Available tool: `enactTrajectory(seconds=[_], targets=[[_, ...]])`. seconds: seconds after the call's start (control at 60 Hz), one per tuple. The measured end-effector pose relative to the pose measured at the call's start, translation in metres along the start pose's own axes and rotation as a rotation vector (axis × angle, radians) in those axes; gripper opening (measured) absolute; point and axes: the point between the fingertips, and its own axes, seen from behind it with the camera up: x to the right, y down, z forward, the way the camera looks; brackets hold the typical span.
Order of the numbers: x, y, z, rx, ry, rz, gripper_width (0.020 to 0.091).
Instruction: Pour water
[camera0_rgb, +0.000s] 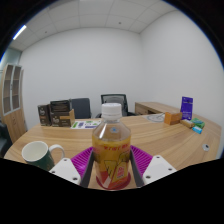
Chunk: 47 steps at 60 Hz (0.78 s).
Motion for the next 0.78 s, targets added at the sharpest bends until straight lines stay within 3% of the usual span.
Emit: enactTrajectory(seconds=[0.083, 0.783], targets=[[0.002, 0.002, -0.005, -0.043, -0.009, -0.001, 0.0854], [-0.032, 0.001, -0.212, -0.031, -0.185, 0.029, 0.0836]])
